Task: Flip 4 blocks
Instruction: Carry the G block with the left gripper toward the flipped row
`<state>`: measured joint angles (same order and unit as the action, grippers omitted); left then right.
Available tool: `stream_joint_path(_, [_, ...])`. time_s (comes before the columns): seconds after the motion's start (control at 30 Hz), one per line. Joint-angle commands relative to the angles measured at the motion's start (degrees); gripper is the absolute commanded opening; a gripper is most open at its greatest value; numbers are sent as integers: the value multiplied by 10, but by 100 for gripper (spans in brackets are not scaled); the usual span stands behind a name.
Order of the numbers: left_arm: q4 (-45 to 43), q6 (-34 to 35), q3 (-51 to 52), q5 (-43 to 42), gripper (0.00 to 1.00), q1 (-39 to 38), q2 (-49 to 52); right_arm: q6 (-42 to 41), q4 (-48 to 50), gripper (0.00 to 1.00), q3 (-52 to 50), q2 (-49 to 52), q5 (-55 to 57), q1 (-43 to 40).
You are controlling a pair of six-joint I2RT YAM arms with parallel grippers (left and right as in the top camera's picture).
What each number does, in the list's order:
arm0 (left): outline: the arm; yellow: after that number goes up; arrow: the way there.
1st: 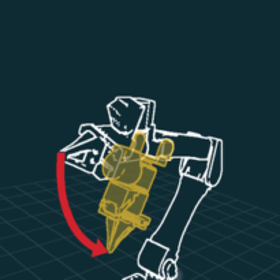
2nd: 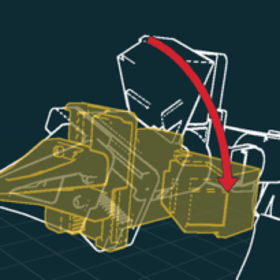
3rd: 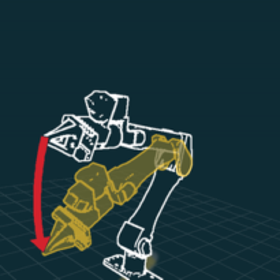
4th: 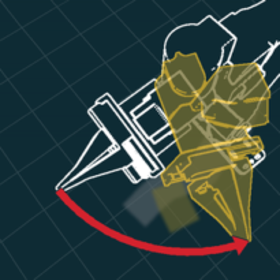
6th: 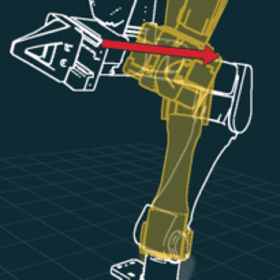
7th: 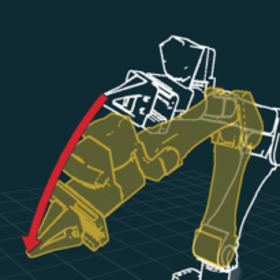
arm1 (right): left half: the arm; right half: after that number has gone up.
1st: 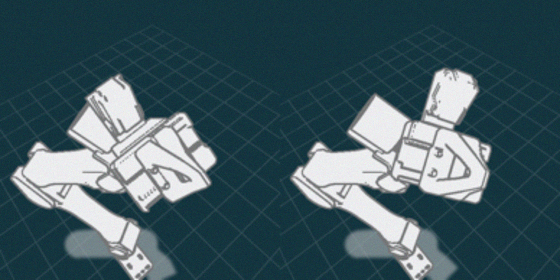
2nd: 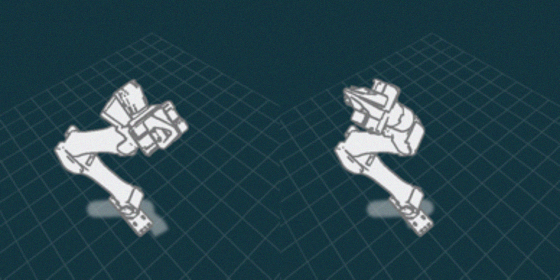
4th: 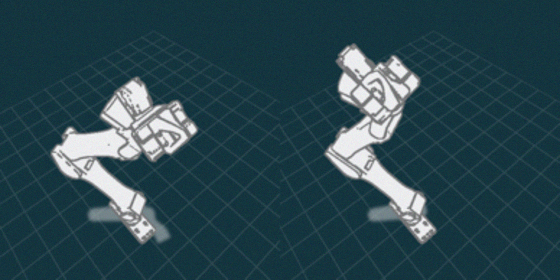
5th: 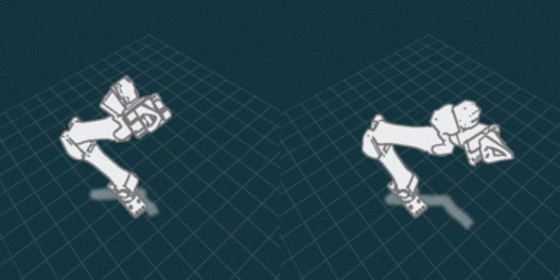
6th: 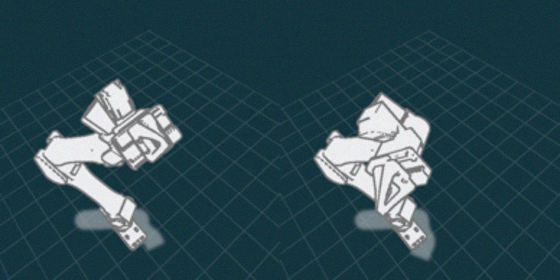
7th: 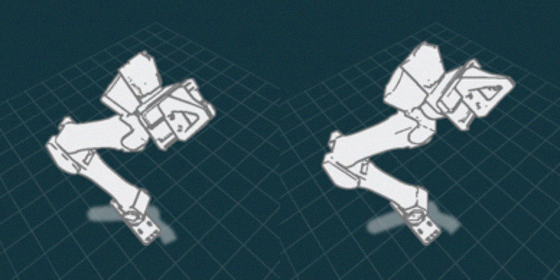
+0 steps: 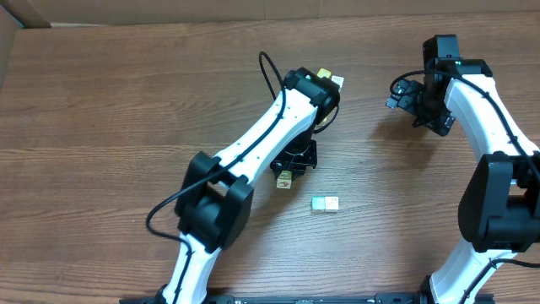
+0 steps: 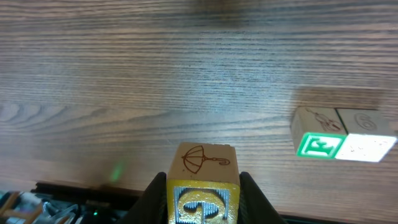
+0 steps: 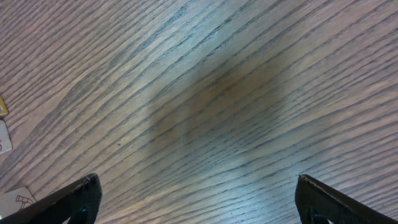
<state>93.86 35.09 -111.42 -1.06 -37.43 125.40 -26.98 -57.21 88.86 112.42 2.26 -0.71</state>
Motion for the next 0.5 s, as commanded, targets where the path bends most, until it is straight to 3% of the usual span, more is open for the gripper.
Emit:
stream_joint_path(0.0, [-22,29,45,10,19,-5,-43,-4,1,100,3,0,-2,-1])
stream_joint_path(0.27, [-140,37,189,-36,17,-16,-63,-4,1,100,3,0,-2,-1])
stream_joint_path(0.47, [-207,37,230,-61,16,-16,-63,-4,1,100,3,0,-2,-1])
